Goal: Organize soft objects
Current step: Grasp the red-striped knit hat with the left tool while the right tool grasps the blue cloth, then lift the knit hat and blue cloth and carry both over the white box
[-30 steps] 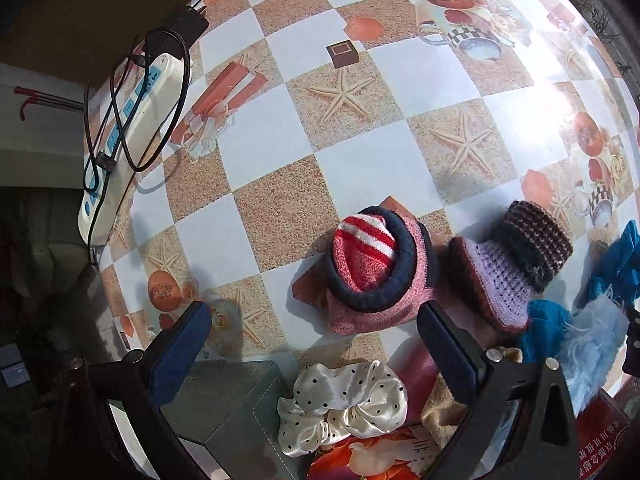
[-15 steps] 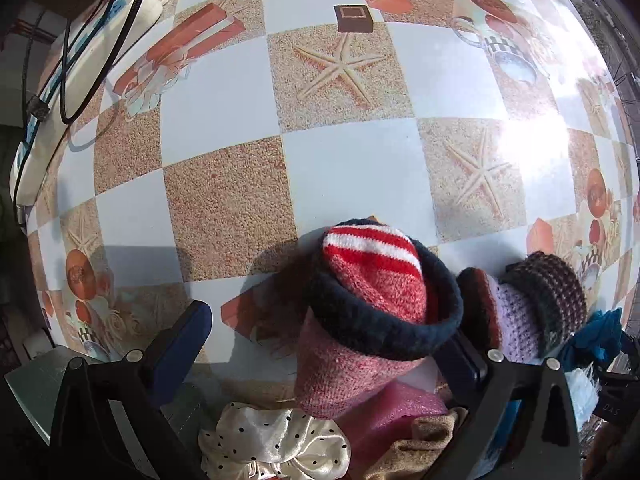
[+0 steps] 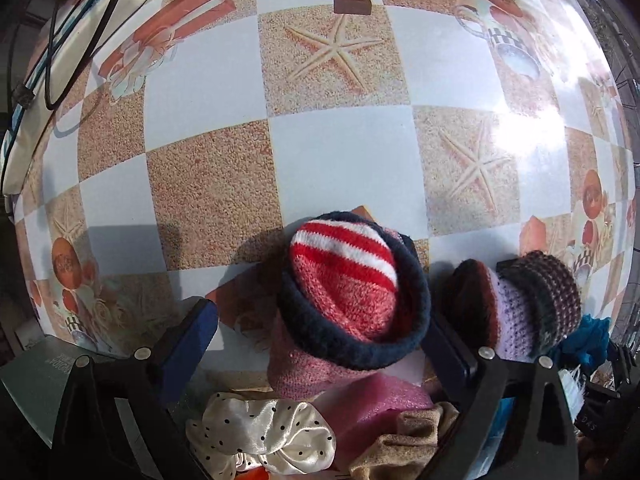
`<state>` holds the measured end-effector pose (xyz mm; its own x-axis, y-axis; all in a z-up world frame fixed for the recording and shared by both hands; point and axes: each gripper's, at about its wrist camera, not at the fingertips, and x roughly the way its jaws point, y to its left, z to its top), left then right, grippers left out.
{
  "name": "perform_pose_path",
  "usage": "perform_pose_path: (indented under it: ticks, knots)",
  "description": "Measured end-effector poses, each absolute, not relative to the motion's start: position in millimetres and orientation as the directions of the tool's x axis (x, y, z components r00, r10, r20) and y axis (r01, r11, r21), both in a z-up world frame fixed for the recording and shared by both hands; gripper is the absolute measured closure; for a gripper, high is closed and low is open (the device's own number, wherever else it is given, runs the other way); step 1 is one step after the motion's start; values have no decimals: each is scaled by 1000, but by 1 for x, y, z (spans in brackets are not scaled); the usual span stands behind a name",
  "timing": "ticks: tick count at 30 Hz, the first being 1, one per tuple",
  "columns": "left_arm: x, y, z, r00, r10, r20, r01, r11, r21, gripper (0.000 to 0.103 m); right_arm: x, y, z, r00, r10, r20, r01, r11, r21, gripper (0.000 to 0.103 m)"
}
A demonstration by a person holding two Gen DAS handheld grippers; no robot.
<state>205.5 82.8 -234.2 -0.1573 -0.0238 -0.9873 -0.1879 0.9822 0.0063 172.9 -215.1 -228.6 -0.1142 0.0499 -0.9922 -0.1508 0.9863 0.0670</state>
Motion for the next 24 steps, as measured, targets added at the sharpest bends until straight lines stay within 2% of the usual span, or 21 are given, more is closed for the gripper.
perform_pose_path:
  ticks: [1, 2, 3, 4, 5, 6, 11, 24]
  knots:
    - [205, 80, -230, -141, -24, -990, -180, 984, 2, 18, 173, -205, -225, -101, 51, -994, -179, 982, 69, 25]
    - [203, 76, -226, -125, -23, -992, -170, 985, -1, 31, 170, -200, -220, -87, 55, -995, -213, 974, 72, 42]
    - [202, 72, -222, -111, -15, -994, -156, 988, 2, 50, 168, -193, -214, -78, 62, -995, -244, 967, 79, 52]
    - [200, 68, -217, -95, -6, -995, -137, 990, 7, 57, 166, -188, -211, -78, 72, -994, -264, 960, 90, 70]
    - [198, 65, -211, -75, 5, -997, -122, 992, 14, 70, 163, -185, -209, -82, 80, -993, -273, 957, 100, 77]
    - [196, 61, -206, -52, 20, -998, -108, 994, 25, 75, 161, -184, -207, -82, 91, -992, -272, 956, 110, 77]
    - [181, 55, -172, 49, 43, -998, -99, 994, 38, 75, 151, -192, -191, -85, 163, -983, -220, 959, 178, 77]
    - [102, 50, -115, 119, 32, -992, -105, 994, 19, 75, 130, -222, -149, -76, 239, -968, -93, 965, 245, 77]
